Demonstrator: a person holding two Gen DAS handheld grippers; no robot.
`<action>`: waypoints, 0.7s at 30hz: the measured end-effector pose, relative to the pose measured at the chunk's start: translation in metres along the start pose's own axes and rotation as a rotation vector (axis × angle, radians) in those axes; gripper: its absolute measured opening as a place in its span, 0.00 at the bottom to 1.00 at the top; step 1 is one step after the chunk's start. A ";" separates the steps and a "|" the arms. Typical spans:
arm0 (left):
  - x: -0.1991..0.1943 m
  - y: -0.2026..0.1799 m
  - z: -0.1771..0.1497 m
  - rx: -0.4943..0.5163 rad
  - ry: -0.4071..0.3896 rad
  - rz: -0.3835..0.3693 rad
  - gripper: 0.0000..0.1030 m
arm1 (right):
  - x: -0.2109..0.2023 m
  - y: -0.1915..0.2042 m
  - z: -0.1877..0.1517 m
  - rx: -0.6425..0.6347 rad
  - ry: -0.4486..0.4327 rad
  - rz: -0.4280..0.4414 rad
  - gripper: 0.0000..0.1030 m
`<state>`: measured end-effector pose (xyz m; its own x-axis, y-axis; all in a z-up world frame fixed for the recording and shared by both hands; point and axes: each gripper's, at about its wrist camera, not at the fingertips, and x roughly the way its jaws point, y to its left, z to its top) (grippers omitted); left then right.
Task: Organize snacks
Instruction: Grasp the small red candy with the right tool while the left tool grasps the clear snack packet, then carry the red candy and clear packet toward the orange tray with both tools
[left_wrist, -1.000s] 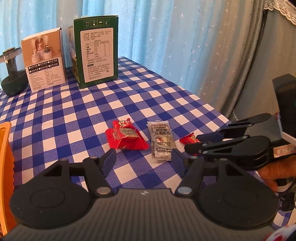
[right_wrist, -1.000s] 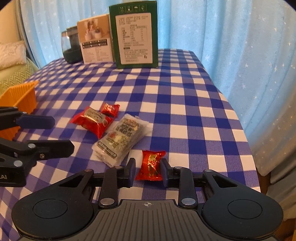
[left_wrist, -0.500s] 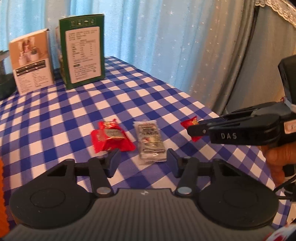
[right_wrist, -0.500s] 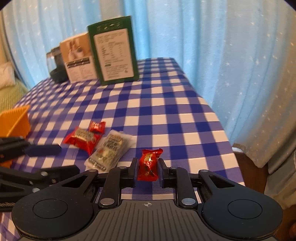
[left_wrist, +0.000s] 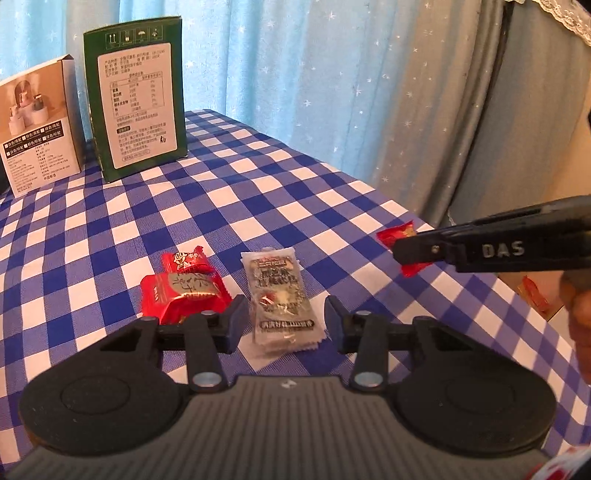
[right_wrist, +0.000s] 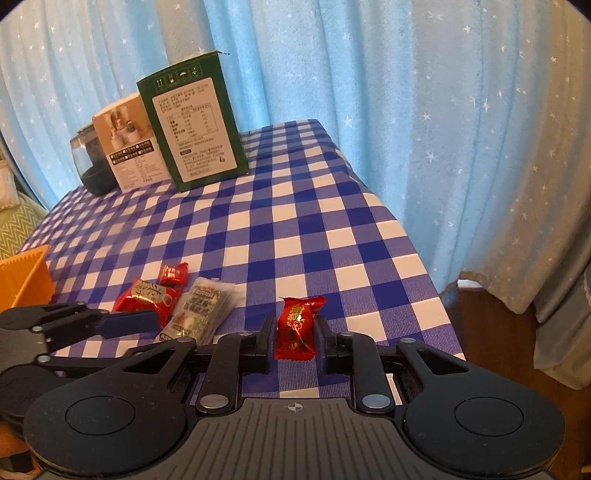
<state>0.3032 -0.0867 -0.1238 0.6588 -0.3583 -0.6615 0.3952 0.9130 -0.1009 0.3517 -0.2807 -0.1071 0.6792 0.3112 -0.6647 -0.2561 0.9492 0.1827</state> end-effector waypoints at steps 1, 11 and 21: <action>0.003 0.001 0.000 -0.003 0.001 0.003 0.40 | 0.000 0.000 0.000 0.001 -0.002 0.001 0.21; 0.024 -0.004 0.001 0.010 0.003 0.045 0.40 | -0.001 0.000 -0.001 0.015 -0.013 0.014 0.21; 0.023 -0.012 -0.005 0.039 0.031 0.074 0.36 | 0.001 0.005 0.001 0.021 -0.008 0.026 0.21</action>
<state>0.3104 -0.1048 -0.1410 0.6673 -0.2836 -0.6887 0.3714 0.9282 -0.0223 0.3518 -0.2759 -0.1067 0.6780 0.3358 -0.6539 -0.2591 0.9416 0.2149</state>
